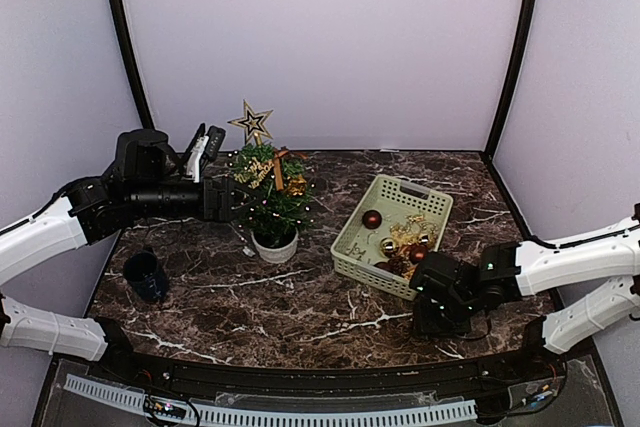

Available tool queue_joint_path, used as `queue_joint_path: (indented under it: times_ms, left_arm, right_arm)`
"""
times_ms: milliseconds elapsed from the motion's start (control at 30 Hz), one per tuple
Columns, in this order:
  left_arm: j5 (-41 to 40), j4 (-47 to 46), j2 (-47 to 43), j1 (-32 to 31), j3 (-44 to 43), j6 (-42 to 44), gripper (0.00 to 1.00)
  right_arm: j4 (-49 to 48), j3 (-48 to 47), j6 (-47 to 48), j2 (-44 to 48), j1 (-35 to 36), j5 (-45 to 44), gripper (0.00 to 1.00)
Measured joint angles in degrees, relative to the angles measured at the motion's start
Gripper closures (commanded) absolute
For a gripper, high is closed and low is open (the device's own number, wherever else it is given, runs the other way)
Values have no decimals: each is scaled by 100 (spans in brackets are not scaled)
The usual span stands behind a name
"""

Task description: Decorate the small christmas tree

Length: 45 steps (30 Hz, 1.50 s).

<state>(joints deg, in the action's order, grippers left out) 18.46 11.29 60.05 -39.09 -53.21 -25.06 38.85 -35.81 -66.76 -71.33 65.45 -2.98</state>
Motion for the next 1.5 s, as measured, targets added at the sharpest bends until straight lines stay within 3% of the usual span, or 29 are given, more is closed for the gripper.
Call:
queue_joint_path:
  times_ms: [400,733,1133,1333,1500]
  left_arm:
    - [0,4,0,11,0,2,13]
    - [-2,7,-4,31,0,4,13]
    - [155,4,-7,37,-46,76,13]
    - [466,-44,22,37,-111,94,13]
    - [660,-48,72,37,-129,114,13]
  right_arm:
    - [-402,59,0,-90,31,-48,66]
    - [15,-74,11,197,66,-42,76]
    - [214,-1213,254,831,94,-114,78]
    - [57,-2037,813,485,-90,-387,78]
    - [-203,-2446,1416,81,-638,-398,78]
